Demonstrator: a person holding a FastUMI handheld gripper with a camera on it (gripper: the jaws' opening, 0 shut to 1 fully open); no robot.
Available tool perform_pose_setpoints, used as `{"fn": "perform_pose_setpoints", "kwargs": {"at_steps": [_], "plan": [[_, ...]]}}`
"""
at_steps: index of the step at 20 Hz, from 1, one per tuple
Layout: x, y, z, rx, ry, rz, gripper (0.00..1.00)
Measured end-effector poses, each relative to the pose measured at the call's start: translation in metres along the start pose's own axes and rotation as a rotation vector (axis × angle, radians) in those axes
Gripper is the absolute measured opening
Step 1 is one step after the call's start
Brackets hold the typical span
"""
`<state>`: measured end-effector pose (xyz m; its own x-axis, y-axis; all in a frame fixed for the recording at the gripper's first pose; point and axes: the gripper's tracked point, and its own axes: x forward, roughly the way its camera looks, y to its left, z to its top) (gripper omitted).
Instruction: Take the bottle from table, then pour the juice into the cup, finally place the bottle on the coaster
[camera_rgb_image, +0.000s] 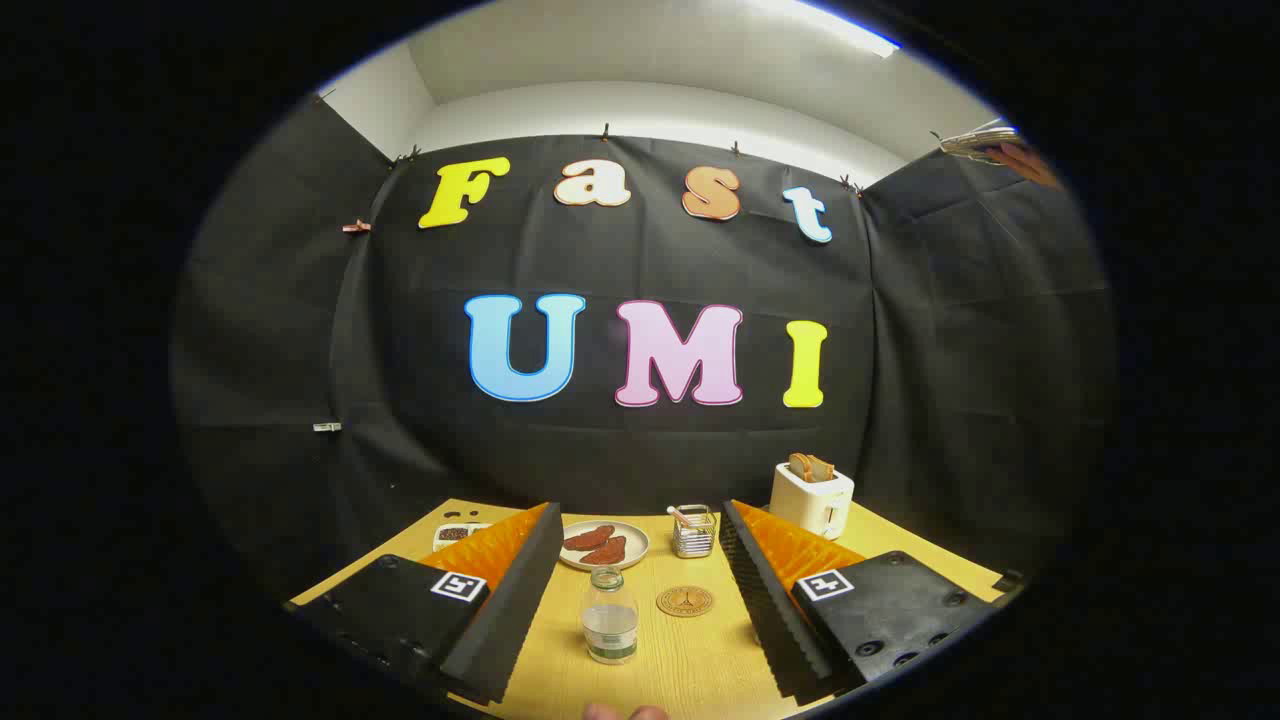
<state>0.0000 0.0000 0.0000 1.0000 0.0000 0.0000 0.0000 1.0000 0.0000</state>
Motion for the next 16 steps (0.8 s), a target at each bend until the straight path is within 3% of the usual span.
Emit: {"fn": "perform_pose_setpoints", "kwargs": {"at_steps": [16], "plan": [[-0.018, 0.010, -0.005, 0.001, 0.014, -0.002, 0.96]]}}
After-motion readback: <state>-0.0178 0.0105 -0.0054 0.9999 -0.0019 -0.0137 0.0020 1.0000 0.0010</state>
